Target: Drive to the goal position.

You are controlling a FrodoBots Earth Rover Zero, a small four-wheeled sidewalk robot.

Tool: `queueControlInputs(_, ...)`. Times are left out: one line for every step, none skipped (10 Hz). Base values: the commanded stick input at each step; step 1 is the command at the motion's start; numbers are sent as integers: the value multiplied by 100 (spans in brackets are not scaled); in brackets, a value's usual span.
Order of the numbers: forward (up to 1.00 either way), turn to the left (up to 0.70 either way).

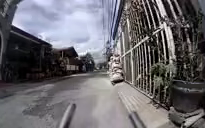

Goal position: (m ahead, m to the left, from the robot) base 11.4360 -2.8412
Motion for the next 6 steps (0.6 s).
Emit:
queueControlInputs(54, 0)
queueControlInputs(21, 0)
queueControlInputs(10, 0)
queueControlInputs(4, 0)
queueControlInputs(0, 0)
queueControlInputs(0, 0)
